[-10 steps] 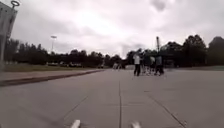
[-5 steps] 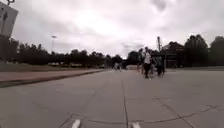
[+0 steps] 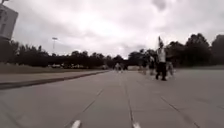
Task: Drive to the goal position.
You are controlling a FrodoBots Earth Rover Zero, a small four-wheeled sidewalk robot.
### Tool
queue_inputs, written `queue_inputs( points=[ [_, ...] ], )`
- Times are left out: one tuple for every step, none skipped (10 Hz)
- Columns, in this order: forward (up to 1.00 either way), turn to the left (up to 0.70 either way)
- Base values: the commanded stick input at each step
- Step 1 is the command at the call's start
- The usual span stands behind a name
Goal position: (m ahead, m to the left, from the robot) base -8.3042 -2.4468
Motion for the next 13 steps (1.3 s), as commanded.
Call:
queue_inputs(
  points=[
    [1.0, 0.0],
    [1.0, 0.0],
    [1.0, 0.0],
    [1.0, 0.0],
    [1.0, -0.14],
    [1.0, -0.27],
    [1.0, -0.29],
    [1.0, -0.04],
    [1.0, 0.0],
    [0.66, 0.0],
    [0.55, -0.21],
    [0.5, -0.28],
    [0.51, -0.11]
  ],
)
